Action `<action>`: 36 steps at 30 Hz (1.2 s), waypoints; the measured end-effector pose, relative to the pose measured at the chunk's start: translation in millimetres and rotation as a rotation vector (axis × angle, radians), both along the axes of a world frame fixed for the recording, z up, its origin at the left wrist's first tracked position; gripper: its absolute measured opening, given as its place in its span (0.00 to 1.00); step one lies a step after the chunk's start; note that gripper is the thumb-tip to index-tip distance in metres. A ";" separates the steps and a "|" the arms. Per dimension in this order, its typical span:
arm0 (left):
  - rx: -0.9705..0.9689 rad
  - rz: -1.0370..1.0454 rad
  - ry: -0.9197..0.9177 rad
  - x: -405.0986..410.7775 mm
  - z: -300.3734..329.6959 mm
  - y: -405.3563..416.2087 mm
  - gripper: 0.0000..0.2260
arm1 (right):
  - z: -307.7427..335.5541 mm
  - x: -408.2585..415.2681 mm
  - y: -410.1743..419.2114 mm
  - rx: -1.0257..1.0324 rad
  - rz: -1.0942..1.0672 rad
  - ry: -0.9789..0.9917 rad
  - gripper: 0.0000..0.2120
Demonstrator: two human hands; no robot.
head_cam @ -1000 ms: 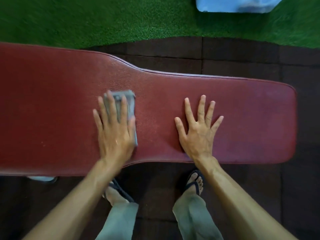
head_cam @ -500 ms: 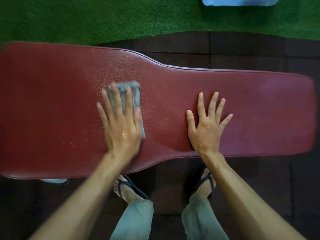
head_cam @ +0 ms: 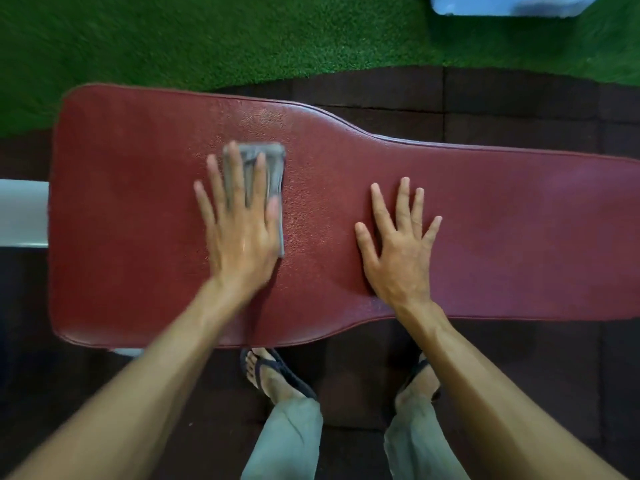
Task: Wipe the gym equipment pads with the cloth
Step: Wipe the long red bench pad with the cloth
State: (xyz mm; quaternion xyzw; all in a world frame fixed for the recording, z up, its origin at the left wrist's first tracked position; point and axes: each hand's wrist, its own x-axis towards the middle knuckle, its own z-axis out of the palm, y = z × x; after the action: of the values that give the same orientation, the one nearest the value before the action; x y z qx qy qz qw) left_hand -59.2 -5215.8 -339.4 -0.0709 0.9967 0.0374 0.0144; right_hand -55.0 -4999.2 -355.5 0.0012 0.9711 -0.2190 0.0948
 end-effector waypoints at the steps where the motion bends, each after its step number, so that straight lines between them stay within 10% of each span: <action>1: -0.007 0.011 -0.010 35.7 1.1 7.1 0.25 | -0.2 -0.4 -6.7 -0.002 0.005 0.003 0.29; 5: 0.052 -0.196 -0.077 117.0 -0.6 57.6 0.26 | -0.2 2.0 -14.3 -0.047 -0.046 0.011 0.28; 13: -0.004 -0.044 0.030 -65.0 -1.6 -31.4 0.25 | 1.9 7.6 -18.1 -0.042 -0.039 -0.015 0.28; 21: 0.044 -0.109 -0.113 124.1 8.5 -11.6 0.26 | 0.9 13.8 -42.9 0.056 -0.100 -0.003 0.30; 29: -0.027 0.007 -0.003 -59.2 2.1 -98.2 0.27 | 3.3 19.1 -63.2 0.088 -0.052 -0.017 0.32; 36: 0.010 -0.101 -0.107 113.8 11.8 -68.8 0.27 | 5.3 20.1 -74.7 0.116 -0.107 -0.019 0.32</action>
State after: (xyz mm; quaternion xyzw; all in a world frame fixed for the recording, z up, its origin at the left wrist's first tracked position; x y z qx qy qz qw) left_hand 54.6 -5284.5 -327.7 -0.0224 0.9966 0.0380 0.0700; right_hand -34.8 -5073.8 -350.2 0.0605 0.9798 -0.1672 0.0918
